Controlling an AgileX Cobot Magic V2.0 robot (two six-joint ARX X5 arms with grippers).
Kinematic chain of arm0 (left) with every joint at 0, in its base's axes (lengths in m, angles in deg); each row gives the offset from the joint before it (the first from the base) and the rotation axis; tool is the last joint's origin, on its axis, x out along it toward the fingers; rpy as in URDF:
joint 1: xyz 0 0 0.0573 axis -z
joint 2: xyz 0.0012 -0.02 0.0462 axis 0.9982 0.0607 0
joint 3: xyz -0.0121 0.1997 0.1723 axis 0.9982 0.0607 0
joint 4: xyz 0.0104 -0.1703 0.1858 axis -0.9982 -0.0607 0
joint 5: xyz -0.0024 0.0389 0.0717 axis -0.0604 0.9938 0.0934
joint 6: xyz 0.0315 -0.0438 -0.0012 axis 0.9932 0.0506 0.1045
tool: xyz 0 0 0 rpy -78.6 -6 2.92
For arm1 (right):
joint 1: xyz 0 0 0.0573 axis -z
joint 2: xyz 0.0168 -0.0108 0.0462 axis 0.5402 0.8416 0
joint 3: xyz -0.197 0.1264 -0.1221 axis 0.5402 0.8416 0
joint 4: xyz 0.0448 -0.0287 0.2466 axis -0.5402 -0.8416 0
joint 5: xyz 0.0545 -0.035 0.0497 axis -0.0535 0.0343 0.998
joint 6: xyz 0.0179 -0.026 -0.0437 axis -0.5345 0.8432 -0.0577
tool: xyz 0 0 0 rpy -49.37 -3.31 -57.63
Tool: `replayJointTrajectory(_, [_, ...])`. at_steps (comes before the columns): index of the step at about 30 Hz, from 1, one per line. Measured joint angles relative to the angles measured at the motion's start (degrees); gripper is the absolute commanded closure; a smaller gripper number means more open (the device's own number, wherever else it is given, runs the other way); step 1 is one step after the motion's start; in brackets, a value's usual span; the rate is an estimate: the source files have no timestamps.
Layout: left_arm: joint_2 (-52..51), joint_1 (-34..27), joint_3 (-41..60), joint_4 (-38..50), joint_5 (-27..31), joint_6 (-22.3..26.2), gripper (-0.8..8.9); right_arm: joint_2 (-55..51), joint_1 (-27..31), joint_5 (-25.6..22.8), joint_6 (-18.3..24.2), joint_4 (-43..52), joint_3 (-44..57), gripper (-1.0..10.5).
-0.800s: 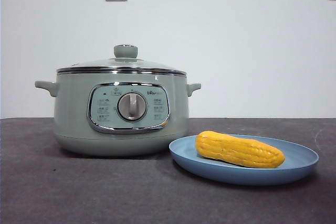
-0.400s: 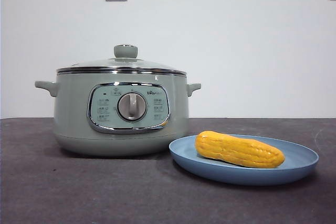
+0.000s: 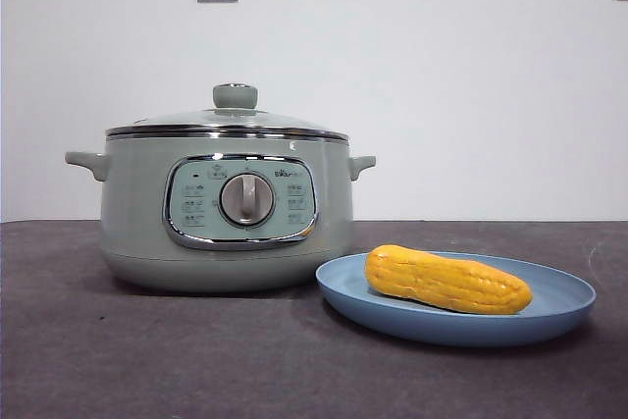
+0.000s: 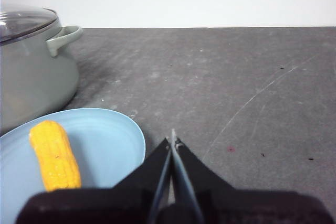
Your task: Take the corn out from the steamer,put the corn on the plate,close the lid
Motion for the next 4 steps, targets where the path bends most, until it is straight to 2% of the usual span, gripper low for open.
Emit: replayJointTrajectory(4, [0.0, 0.0, 0.0, 0.0, 0.0, 0.0, 8.17, 0.0, 0.0, 0.0, 0.0, 0.0, 0.0, 9.5])
